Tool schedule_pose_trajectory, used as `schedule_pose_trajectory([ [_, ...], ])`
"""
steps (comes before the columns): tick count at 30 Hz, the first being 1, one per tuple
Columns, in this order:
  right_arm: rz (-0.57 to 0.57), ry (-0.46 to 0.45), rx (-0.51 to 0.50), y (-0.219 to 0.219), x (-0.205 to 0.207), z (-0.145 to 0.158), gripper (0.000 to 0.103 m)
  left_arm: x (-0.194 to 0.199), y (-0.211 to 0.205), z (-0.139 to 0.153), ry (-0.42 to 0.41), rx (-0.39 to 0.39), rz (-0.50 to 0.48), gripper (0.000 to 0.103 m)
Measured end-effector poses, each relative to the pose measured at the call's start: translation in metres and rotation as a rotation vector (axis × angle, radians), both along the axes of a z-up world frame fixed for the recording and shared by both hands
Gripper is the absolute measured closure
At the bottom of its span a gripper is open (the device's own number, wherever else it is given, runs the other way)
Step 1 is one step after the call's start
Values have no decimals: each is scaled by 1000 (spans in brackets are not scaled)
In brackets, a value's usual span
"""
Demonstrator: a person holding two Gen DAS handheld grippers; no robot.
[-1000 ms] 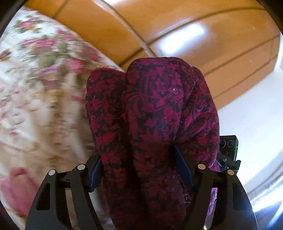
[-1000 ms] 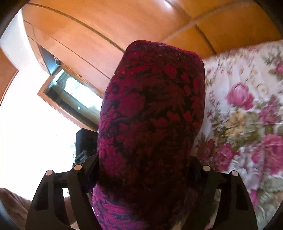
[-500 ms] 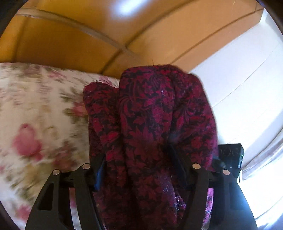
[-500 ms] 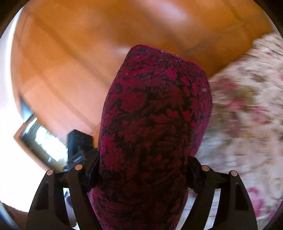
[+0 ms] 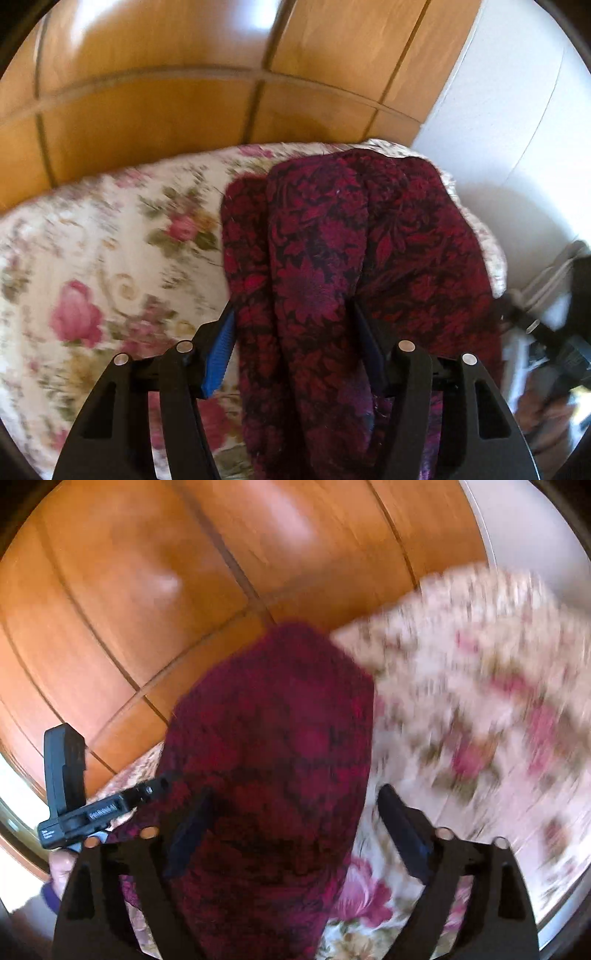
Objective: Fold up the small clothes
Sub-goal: 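Lower the folded sweater onto the bed and open both grippers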
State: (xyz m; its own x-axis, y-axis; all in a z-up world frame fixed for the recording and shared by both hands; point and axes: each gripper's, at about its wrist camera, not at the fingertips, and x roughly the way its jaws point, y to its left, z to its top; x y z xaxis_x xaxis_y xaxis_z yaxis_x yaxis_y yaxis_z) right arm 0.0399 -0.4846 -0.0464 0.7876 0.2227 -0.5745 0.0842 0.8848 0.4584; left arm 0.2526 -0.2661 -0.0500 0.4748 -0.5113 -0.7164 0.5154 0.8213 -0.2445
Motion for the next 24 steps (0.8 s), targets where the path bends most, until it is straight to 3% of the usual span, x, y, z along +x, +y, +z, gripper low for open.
schedule_pose_trajectory([
  [3, 20, -57, -69, 16, 6, 29, 40, -7, -1, 3, -64, 78, 27, 43],
  [6, 76, -41, -103, 43, 31, 42, 47, -8, -2, -2, -106, 155, 62, 43],
  [8, 96, 14, -154, 65, 49, 34, 47, -2, 4, -8, -87, 166, 88, 43],
  [11, 58, 120, -320, 89, 82, -3, 45, 8, 17, -17, -27, 130, 119, 40],
  [13, 26, 105, -349, 95, 81, -13, 43, 10, 22, -18, -14, 112, 145, 33],
  [15, 14, 104, -347, 94, 78, -13, 42, 6, 24, -14, -23, 102, 154, 32],
  [17, 7, 104, -356, 94, 74, -12, 42, -2, 26, -7, -48, 104, 176, 23],
  [19, -6, 98, -369, 94, 71, -8, 40, -13, 30, 0, -80, 101, 198, 19],
  [24, -72, 89, -334, 94, 53, 12, 11, -39, 36, 19, -151, 94, 229, 14],
])
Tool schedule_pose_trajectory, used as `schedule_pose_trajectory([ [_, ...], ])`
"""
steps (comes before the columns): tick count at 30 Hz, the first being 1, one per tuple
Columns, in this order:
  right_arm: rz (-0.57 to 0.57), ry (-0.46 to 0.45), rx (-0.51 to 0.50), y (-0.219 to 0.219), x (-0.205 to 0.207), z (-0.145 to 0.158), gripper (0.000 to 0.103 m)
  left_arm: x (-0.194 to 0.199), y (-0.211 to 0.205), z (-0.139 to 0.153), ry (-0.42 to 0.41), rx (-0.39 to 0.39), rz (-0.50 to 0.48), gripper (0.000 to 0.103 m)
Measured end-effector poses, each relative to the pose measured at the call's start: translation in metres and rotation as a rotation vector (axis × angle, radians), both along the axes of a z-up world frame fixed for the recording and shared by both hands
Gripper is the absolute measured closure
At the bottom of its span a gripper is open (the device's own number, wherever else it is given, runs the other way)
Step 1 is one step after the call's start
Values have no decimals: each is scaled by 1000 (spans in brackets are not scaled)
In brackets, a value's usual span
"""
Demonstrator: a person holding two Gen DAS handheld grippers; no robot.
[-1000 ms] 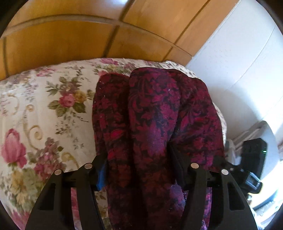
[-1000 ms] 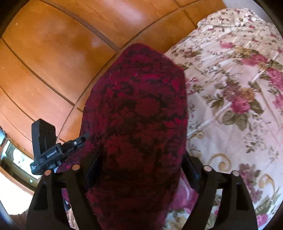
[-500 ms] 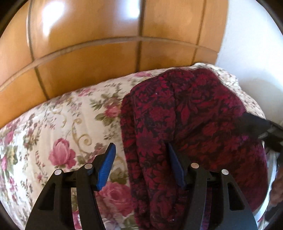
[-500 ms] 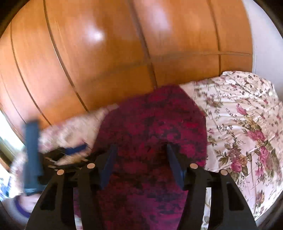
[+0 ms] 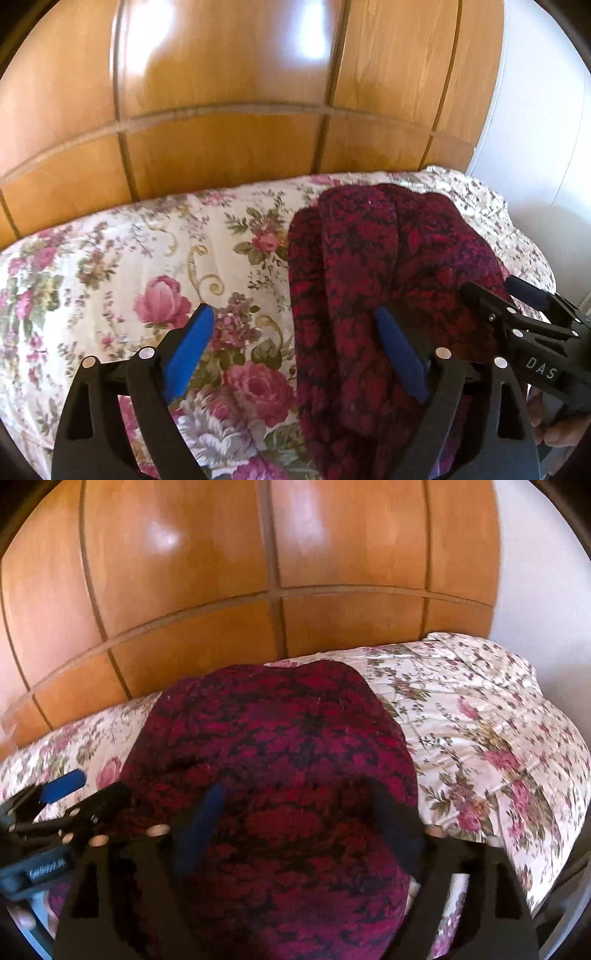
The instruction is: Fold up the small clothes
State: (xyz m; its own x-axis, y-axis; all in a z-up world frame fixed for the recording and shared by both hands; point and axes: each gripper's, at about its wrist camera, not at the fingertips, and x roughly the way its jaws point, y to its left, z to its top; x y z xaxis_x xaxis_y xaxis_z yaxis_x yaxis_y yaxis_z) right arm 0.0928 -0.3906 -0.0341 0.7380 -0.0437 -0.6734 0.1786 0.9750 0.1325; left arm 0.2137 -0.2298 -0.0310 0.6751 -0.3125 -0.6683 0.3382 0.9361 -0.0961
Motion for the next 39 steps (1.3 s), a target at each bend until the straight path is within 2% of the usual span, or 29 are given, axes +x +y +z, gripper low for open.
schedule_pose_trajectory([
  [8, -98, -46, -33, 17, -36, 17, 3, -31, 9, 20, -68, -6, 19, 12],
  [20, -173, -105, -104, 48, -97, 28, 3, -75, 30, 28, -120, -30, 33, 9],
  [24, -188, -100, -103, 54, -110, 24, 3, -87, 35, 27, -129, -10, 38, 5],
  [39, -228, -60, -108, 59, -135, 10, 2, -112, 47, 26, -139, 15, 57, 4],
])
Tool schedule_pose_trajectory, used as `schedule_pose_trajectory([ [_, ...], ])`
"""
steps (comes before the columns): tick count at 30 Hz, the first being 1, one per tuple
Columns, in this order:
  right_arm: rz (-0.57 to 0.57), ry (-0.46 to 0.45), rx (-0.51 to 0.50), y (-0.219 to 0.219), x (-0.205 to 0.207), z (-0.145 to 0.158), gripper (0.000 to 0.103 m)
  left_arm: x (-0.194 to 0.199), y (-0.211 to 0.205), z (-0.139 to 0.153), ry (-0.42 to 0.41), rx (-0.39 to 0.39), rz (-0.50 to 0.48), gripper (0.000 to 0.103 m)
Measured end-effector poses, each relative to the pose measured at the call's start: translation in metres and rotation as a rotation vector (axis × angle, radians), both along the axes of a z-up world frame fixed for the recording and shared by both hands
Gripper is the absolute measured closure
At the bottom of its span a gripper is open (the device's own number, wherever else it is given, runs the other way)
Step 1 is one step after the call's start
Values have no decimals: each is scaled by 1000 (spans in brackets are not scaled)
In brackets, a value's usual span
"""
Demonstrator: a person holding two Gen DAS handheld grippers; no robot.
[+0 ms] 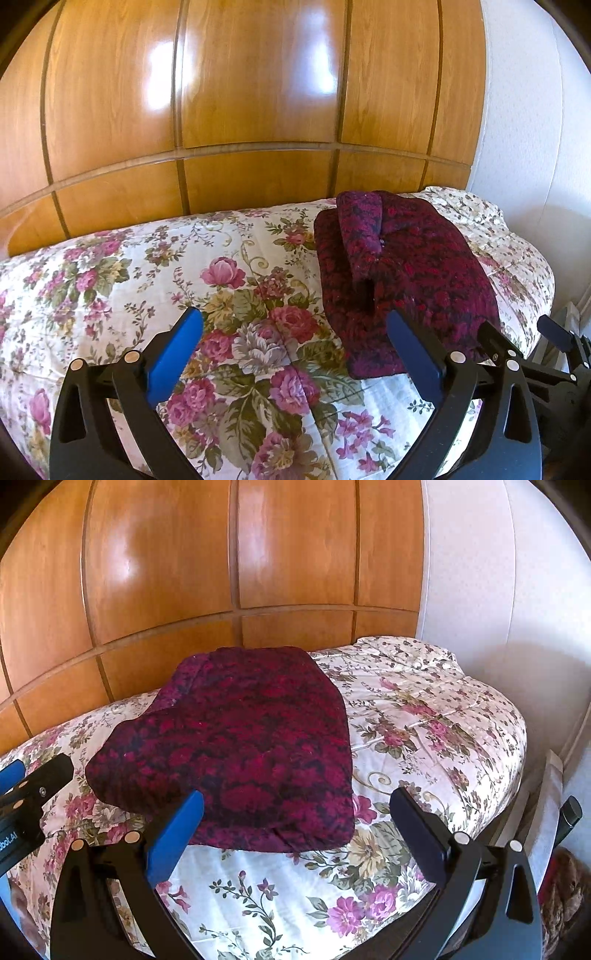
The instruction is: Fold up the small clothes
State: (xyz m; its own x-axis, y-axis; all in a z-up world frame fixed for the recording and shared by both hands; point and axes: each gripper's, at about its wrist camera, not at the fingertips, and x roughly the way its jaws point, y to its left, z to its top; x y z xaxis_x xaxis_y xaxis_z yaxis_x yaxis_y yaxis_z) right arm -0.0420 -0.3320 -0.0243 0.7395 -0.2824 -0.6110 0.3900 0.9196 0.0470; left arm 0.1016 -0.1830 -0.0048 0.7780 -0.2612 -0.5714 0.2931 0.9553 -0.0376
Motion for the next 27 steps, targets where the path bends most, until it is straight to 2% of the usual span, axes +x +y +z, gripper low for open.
schedule_pose_trajectory([
  [27, 18, -6, 4, 5, -1, 0, 2, -6, 6, -1, -8, 10, 25, 4],
])
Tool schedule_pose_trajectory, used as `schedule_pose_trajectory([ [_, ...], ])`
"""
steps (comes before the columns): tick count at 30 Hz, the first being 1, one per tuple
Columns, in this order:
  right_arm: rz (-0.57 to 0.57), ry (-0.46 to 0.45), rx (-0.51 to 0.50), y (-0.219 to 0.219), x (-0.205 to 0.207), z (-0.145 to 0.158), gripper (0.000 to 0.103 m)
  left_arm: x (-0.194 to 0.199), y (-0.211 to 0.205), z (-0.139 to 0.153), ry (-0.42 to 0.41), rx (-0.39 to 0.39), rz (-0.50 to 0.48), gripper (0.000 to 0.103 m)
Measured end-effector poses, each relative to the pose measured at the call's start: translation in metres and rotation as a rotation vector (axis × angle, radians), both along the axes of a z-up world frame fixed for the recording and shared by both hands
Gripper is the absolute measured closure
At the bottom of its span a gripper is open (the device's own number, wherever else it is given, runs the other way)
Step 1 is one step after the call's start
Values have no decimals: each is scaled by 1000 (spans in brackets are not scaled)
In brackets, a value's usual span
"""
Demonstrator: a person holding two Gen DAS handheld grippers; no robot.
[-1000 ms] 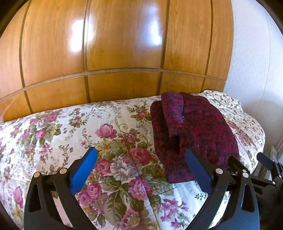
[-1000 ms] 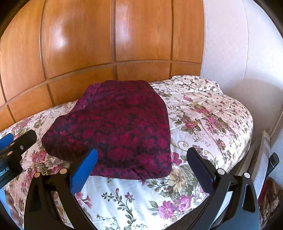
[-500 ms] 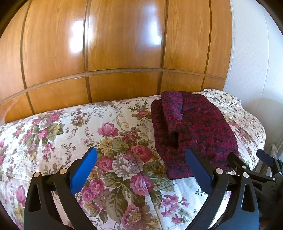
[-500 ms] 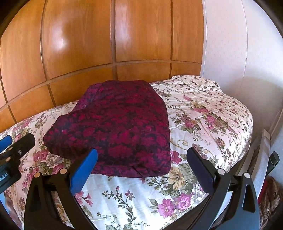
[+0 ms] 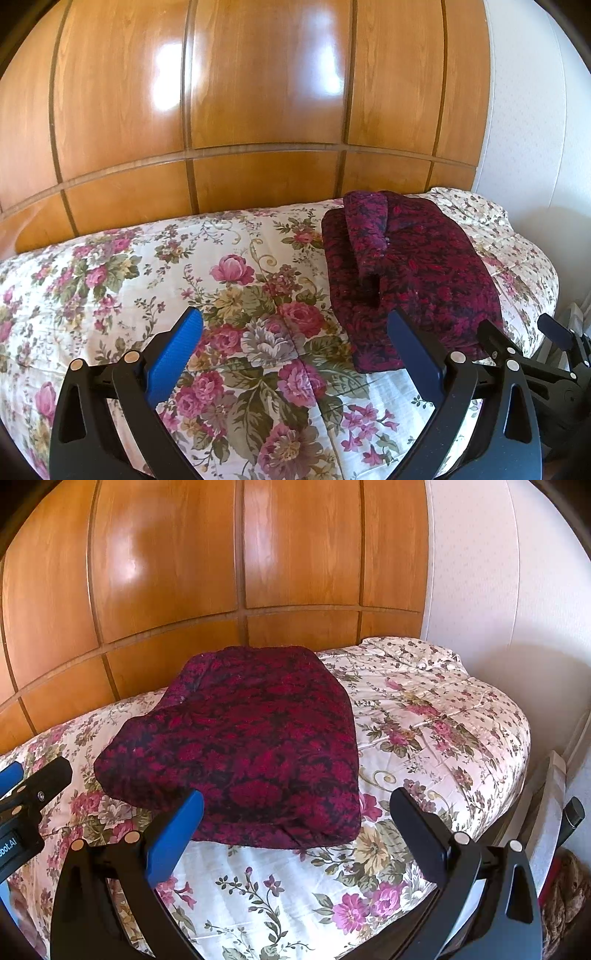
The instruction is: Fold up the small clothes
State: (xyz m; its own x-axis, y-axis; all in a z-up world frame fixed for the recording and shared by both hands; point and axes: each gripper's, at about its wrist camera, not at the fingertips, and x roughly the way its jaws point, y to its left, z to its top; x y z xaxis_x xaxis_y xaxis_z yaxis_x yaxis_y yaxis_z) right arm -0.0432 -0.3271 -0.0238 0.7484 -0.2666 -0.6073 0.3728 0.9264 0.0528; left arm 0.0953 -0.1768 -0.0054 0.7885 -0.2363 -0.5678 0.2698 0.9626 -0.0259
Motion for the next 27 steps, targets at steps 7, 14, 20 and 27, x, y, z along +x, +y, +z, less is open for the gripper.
schedule_pose_trajectory([
  [7, 1, 6, 6, 0, 0, -2, 2, -1, -1, 0, -3, -2, -7, 4],
  [14, 3, 9, 8, 0, 1, -3, 2, -1, 0, 1, -6, -9, -3, 4],
  [20, 3, 10, 10, 1, 1, -3, 2, -1, 0, 2, -21, -6, 3, 4],
  [27, 3, 5, 10, 0, 1, -2, 2, -2, -1, 1, -36, 11, 9, 4],
])
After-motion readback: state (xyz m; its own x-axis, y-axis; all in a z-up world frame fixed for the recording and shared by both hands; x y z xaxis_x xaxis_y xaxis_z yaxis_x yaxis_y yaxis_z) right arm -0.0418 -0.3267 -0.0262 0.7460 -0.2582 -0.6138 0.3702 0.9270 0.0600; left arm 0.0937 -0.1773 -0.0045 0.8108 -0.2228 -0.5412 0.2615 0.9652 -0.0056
